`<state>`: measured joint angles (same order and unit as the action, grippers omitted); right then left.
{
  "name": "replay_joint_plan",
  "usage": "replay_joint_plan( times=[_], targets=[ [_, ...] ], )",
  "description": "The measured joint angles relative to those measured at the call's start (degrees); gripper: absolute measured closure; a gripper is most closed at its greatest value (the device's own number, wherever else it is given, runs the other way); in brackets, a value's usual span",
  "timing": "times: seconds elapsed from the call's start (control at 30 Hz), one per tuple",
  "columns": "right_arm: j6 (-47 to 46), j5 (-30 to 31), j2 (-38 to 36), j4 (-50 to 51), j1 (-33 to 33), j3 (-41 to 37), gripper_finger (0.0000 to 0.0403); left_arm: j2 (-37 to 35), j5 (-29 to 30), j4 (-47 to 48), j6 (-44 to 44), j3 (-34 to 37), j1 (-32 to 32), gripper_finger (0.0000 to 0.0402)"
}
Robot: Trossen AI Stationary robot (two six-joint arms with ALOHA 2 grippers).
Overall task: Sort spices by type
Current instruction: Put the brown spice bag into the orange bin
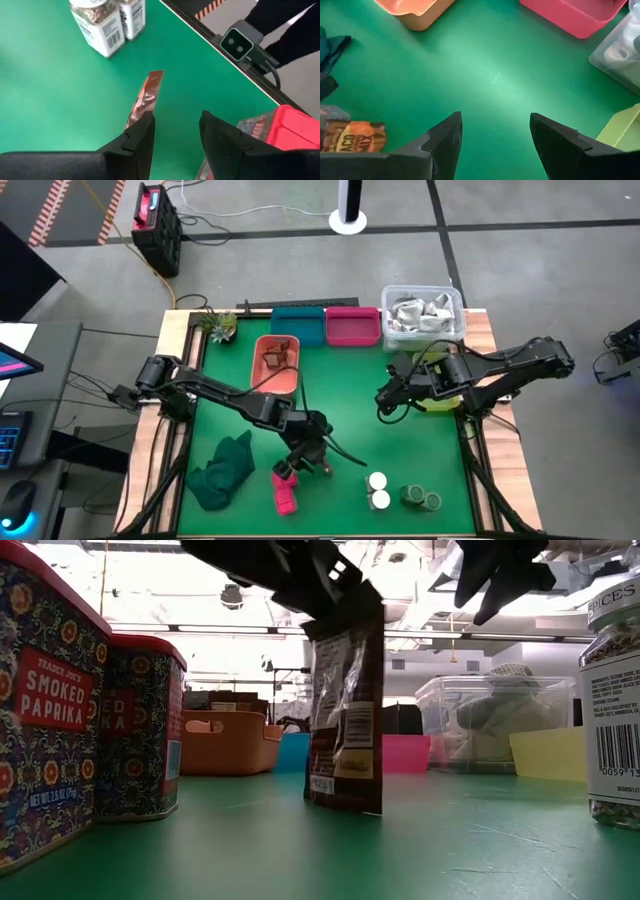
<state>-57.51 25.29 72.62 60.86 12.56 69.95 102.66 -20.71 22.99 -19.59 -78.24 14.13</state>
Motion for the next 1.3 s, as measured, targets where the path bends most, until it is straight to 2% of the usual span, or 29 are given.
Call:
replay_joint_plan(
  times=[0.37,0.8,1.03,1.17,1.3],
  targets=[
    [-2.1,0.0,0.0,0.3,1.4,0.0,0.0143,-1.3,0.5,-0.9,-0.9,-1.7,-0.3,0.0256],
    [-2.6,0.2,0.0,0.2,1.6,0.0,0.0143,-0.5,1.2,-3.2,-3.7,1.7,-3.0,0.0256],
    [-2.6,0.3,0.0,0.2,1.1,0.0,0.0143,2.1,-1.7,-3.8,-4.4,1.7,-2.4,0.0258],
    [-2.6,0.3,0.0,0.1,1.2,0.0,0.0143,3.1,-1.7,-4.1,-3.9,1.6,-2.1,0.0286],
    [-2.6,0.3,0.0,0.1,1.2,0.0,0.0143,4.2,-1.7,-2.9,-3.4,1.8,-2.1,0.0352]
  ],
)
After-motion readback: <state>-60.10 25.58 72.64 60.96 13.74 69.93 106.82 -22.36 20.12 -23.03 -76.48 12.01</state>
